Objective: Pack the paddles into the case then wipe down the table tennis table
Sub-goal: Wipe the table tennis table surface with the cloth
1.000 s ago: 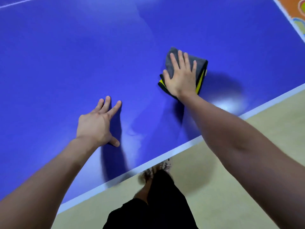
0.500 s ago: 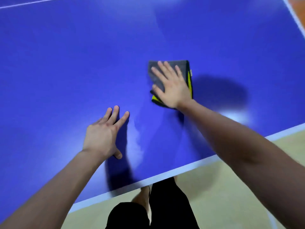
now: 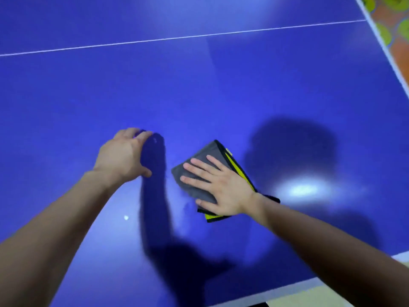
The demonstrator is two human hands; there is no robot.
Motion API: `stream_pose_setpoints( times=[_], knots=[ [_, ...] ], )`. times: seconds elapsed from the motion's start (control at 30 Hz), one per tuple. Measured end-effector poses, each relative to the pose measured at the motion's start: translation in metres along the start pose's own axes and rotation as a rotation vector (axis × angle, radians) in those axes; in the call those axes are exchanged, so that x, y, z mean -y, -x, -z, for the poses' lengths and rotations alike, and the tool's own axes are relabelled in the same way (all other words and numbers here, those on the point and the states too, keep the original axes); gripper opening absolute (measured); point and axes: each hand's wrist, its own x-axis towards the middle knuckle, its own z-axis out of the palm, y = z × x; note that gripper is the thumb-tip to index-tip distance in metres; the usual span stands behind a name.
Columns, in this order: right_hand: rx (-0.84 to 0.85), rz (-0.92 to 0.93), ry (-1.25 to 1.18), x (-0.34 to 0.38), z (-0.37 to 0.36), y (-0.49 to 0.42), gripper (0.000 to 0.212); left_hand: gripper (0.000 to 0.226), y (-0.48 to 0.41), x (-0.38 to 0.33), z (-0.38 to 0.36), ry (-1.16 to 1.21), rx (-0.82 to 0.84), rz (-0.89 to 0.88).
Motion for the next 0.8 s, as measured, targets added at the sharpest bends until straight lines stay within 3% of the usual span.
stream_pose_setpoints(
  times=[0.07,0.13,0.2,0.27,0.47,0.57,0.7,0.8],
  knots=[
    [-0.076,-0.120,0.037,-0.057,0.006,-0.043,0.073,0.144,-0.033,0.007,0.006,-0.001,-0.008,0.043],
    [-0.177,-0.378,0.057,-0.111,0.016,-0.096,0.075,0.162,-0.061,0.013,0.010,-0.053,0.003,0.079],
    [-0.207,-0.598,0.065,-0.153,0.030,-0.144,0.079,0.170,-0.081,0.017,0.011,-0.084,0.015,0.116],
    [-0.205,-0.698,0.074,-0.173,0.035,-0.173,0.082,0.170,-0.093,0.020,0.009,-0.054,0.029,0.119],
    [-0.221,-0.524,0.059,-0.109,0.024,-0.101,0.077,0.168,-0.098,0.021,0.012,-0.102,0.063,0.102],
    [-0.111,-0.400,0.054,-0.076,0.023,-0.056,0.079,0.168,-0.098,0.019,0.014,-0.147,0.091,0.098],
    [-0.107,-0.287,0.078,-0.140,0.034,-0.109,0.078,0.167,-0.096,0.018,0.014,-0.185,0.098,0.101],
    [-0.138,-0.392,0.079,-0.210,0.045,-0.198,0.080,0.165,-0.095,0.017,0.013,-0.216,0.090,0.079]
  ],
)
